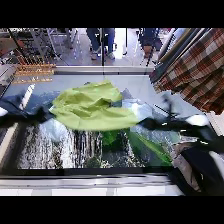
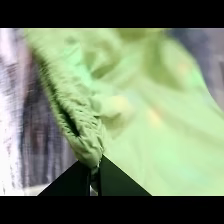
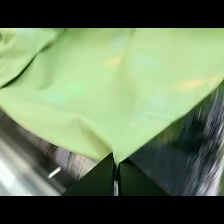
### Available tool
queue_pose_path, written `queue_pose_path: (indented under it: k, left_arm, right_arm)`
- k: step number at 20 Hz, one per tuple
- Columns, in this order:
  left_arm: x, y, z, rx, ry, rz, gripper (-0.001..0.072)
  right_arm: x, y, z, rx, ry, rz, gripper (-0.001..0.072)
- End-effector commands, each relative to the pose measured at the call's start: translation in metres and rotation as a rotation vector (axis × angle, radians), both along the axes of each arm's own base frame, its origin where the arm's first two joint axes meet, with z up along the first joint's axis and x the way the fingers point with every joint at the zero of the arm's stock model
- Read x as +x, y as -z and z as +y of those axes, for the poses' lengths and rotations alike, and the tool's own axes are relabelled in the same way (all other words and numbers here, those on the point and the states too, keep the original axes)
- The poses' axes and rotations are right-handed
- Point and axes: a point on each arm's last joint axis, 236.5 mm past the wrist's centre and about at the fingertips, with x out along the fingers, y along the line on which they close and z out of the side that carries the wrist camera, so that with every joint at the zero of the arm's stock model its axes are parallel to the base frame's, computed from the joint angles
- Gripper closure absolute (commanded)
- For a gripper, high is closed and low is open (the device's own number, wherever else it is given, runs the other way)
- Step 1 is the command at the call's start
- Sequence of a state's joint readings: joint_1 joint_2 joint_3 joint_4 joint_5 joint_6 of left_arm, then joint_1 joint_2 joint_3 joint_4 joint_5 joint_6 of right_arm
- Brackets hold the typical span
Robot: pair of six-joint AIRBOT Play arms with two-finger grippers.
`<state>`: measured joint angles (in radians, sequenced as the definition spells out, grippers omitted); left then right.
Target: Fold the clothes and pants, and hang the long-sleeved shirts on hangers.
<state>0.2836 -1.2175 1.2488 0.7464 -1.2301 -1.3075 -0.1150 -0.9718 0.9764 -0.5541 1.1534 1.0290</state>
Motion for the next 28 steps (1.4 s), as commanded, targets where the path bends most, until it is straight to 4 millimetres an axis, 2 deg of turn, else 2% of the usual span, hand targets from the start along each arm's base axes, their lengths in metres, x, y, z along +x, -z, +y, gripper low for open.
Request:
queue_pose_path:
  k: [1,2,3,4,5,6,7,8,9,10,11,12,13,15,17,19,21,22,23,24,25,26,27,28]
  left_arm:
    - [-0.083,-0.185,-0.03,0.14,0.199,-0.388,0.0695]
    - [-0.113,-0.248,-0.047,0.158,0.213,-0.572,0.0695]
    - [-0.146,-0.301,-0.066,0.169,0.23,-0.74,0.0695]
    - [-0.183,-0.345,-0.085,0.18,0.25,-0.893,0.0695]
    - [-0.223,-0.382,-0.104,0.195,0.268,-1.041,0.0696]
    - [-0.259,-0.41,-0.12,0.209,0.279,-1.162,0.0695]
    - [-0.285,-0.428,-0.13,0.224,0.269,-1.253,0.0695]
    - [-0.302,-0.442,-0.133,0.242,0.241,-1.332,0.0695]
    - [-0.309,-0.451,-0.132,0.266,0.209,-1.38,0.0696]
    - [-0.303,-0.453,-0.124,0.287,0.17,-1.38,0.0696]
    - [-0.286,-0.446,-0.116,0.267,0.152,-1.324,0.0696]
    - [-0.259,-0.43,-0.108,0.215,0.159,-1.225,0.0695]
    - [-0.225,-0.402,-0.099,0.166,0.18,-1.102,0.0696]
    - [-0.154,-0.331,-0.076,0.034,0.174,-0.821,0.0696]
    - [-0.089,-0.241,-0.059,-0.061,0.152,-0.592,0.0696]
    - [-0.029,-0.136,-0.045,-0.103,0.07,-0.402,0.0696]
    - [0.026,-0.029,-0.028,-0.093,-0.077,-0.265,0.0695]
    - [0.049,0.017,-0.019,-0.066,-0.155,-0.218,0.0696]
    - [0.071,0.06,-0.015,-0.048,-0.218,-0.164,0.0696]
    - [0.088,0.088,-0.014,-0.06,-0.26,-0.124,0.0696]
    - [0.102,0.107,-0.019,-0.086,-0.27,-0.085,0.0696]
    - [0.115,0.114,-0.024,-0.136,-0.275,-0.054,0.0696]
    - [0.129,0.109,-0.029,-0.189,-0.269,-0.04,0.0696]
    - [0.139,0.097,-0.031,-0.225,-0.251,-0.047,0.0696]
  right_arm:
    - [-0.085,-0.174,-0.042,-0.272,0.174,-0.555,0.07]
    - [-0.119,-0.221,-0.048,-0.336,0.245,-0.704,0.07]
    - [-0.158,-0.269,-0.05,-0.387,0.321,-0.86,0.07]
    - [-0.193,-0.309,-0.05,-0.424,0.384,-0.998,0.07]
    - [-0.232,-0.347,-0.046,-0.449,0.432,-1.14,0.07]
    - [-0.263,-0.376,-0.04,-0.459,0.463,-1.248,0.07]
    - [-0.287,-0.4,-0.038,-0.467,0.494,-1.338,0.07]
    - [-0.3,-0.418,-0.037,-0.473,0.516,-1.393,0.07]
    - [-0.301,-0.43,-0.04,-0.48,0.531,-1.419,0.0701]
    - [-0.288,-0.436,-0.044,-0.481,0.531,-1.406,0.0701]
    - [-0.263,-0.434,-0.049,-0.481,0.517,-1.359,0.0701]
    - [-0.225,-0.421,-0.054,-0.475,0.475,-1.266,0.07]
    - [-0.181,-0.395,-0.056,-0.458,0.401,-1.135,0.07]
    - [-0.101,-0.325,-0.047,-0.362,0.207,-0.841,0.0699]
    - [-0.025,-0.236,-0.039,-0.208,0.055,-0.539,0.0699]
    - [0.042,-0.127,-0.035,-0.157,0.014,-0.293,0.07]
    - [0.09,-0.018,-0.032,-0.18,0.049,-0.108,0.07]
    - [0.113,0.028,-0.034,-0.204,0.09,-0.052,0.07]
    - [0.13,0.061,-0.036,-0.219,0.118,-0.013,0.07]
    - [0.146,0.086,-0.04,-0.211,0.157,0.028,0.07]
    - [0.156,0.098,-0.044,-0.203,0.176,0.056,0.07]
    - [0.162,0.1,-0.045,-0.19,0.183,0.073,0.07]
    - [0.164,0.09,-0.045,-0.186,0.173,0.062,0.07]
    - [0.16,0.071,-0.04,-0.183,0.134,0.043,0.07]
